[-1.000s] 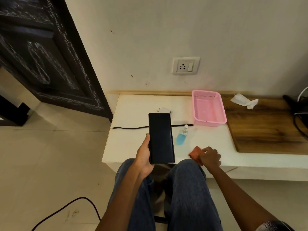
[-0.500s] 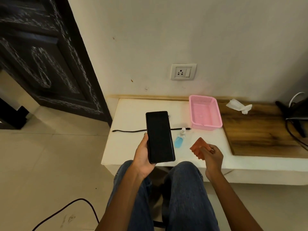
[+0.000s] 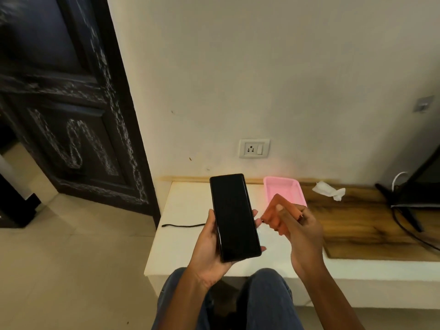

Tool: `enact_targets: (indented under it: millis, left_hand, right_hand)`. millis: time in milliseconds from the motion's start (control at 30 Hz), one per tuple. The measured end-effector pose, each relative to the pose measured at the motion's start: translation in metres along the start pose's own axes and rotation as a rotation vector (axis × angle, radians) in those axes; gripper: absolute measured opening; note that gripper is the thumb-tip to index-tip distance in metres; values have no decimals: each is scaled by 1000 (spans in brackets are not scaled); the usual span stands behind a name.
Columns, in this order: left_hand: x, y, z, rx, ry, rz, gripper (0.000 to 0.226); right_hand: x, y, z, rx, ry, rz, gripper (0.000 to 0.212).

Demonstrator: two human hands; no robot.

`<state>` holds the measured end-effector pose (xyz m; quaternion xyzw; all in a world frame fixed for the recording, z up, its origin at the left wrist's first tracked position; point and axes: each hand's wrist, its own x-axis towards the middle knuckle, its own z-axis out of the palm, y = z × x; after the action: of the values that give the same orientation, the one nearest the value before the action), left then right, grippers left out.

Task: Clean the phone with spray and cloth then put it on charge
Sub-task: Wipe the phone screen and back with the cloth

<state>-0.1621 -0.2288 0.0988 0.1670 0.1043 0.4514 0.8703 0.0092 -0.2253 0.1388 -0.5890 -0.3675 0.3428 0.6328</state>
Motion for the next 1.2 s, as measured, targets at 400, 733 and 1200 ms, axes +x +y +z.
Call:
enact_targets:
  millis: [400,733,1200]
  left_hand:
    - [-1,11,37,105,-24,13,63]
    - [-9,10,46,144,91,76,56]
    - [-9,4,38,215,170,63,60]
  right_hand:
    - [-9,-82,29,-575,2,-901,23]
    - [-12,-68,47,-719,-129,-988,33]
    - [-18,-58,49,-822,-178,-1070,34]
